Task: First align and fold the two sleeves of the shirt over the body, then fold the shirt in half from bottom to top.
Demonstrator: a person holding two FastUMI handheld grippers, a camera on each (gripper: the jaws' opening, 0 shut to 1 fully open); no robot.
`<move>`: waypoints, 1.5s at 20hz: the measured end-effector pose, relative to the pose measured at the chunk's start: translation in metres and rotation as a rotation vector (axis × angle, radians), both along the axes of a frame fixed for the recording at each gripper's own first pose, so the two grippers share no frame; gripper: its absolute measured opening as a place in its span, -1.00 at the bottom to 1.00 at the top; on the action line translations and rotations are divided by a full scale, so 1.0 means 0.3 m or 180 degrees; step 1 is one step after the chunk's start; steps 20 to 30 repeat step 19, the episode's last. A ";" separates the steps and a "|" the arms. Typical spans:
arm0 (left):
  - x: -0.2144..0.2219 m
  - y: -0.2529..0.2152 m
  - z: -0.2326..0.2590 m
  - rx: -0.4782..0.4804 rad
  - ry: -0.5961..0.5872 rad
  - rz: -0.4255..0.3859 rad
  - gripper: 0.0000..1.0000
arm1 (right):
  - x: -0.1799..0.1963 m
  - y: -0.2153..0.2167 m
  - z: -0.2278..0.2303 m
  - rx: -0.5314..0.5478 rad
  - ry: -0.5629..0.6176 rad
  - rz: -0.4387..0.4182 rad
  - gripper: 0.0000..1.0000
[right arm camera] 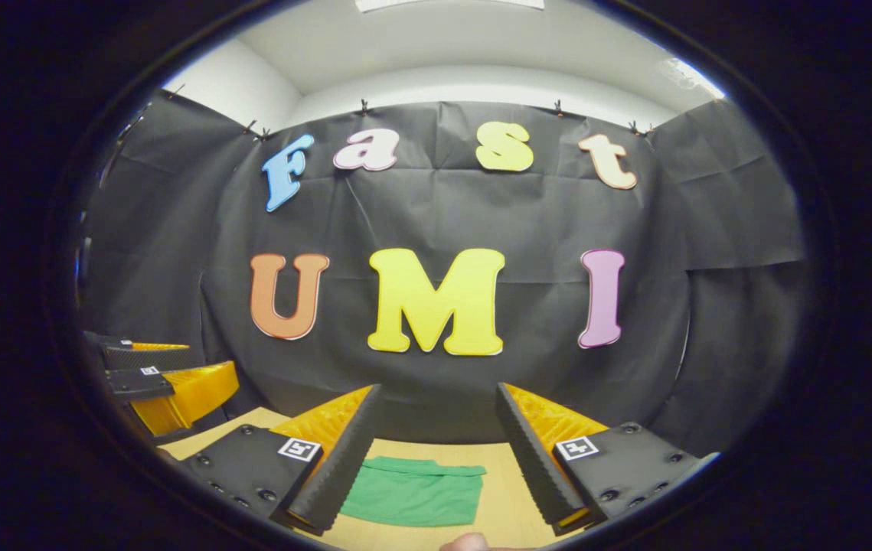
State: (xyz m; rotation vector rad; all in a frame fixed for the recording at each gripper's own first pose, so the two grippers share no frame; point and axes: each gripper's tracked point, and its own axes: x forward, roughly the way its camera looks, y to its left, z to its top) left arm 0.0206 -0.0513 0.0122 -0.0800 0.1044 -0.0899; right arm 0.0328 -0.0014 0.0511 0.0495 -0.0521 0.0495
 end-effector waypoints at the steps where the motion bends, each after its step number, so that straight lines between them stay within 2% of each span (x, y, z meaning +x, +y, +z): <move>1: -0.027 0.004 0.002 -0.0023 0.0005 0.0020 0.96 | -0.036 -0.001 0.002 0.0021 0.0003 -0.0014 0.86; 4: -0.097 0.034 -0.007 0.0010 0.0056 0.0105 0.96 | -0.138 -0.014 0.005 0.0020 -0.0033 -0.0078 0.86; 8: -0.150 0.032 -0.001 -0.0002 0.0069 0.0133 0.96 | -0.178 -0.028 -0.003 0.0029 -0.0012 -0.0099 0.86; 11: -0.157 0.036 0.019 0.0070 0.0008 0.0142 0.97 | -0.182 -0.045 -0.022 0.0060 0.0067 -0.0170 0.86; 14: -0.160 0.054 0.035 0.0119 -0.0044 0.0195 0.97 | -0.189 -0.023 -0.044 0.0120 0.0158 -0.0130 0.91; 16: -0.165 0.050 0.032 0.0123 -0.0030 0.0208 1.00 | -0.187 -0.026 -0.035 0.0084 0.0148 -0.0118 0.86; 19: -0.153 0.056 0.028 0.0177 -0.0019 0.0220 0.96 | -0.166 -0.023 -0.013 0.0103 0.0107 -0.0128 0.94; 30: -0.153 0.056 0.028 0.0177 -0.0019 0.0220 0.96 | -0.166 -0.023 -0.013 0.0103 0.0107 -0.0128 0.94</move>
